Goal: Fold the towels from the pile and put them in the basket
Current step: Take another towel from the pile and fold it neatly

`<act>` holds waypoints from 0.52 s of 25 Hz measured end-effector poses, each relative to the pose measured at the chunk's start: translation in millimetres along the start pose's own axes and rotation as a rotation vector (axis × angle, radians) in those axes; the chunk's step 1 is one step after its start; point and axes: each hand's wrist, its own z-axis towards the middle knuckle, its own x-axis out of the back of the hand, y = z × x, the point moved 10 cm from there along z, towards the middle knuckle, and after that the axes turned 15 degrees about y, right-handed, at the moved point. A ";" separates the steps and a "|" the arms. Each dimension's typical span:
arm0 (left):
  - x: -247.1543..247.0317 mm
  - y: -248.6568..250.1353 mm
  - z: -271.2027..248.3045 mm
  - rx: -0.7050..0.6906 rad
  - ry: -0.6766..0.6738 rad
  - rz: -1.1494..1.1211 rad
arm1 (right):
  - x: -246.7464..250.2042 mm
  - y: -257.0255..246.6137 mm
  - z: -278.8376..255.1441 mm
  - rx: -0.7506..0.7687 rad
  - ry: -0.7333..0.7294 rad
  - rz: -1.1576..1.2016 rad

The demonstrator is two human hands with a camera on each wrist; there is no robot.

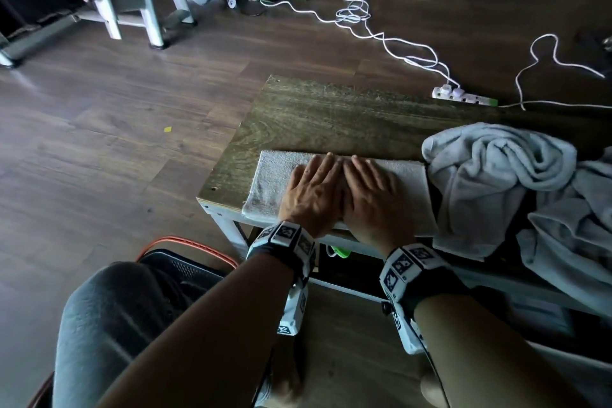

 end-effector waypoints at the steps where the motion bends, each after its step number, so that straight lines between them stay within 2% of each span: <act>1: -0.4 -1.8 -1.4 0.007 -0.006 0.000 | 0.4 2.9 -1.4 -0.011 0.014 -0.018; 9: 3.9 -20.0 -5.8 0.089 -0.023 0.026 | -1.4 19.0 -3.4 -0.105 -0.057 -0.042; 13: 11.4 -36.2 -11.4 0.143 -0.002 0.018 | 8.5 37.3 -5.8 -0.161 -0.025 -0.078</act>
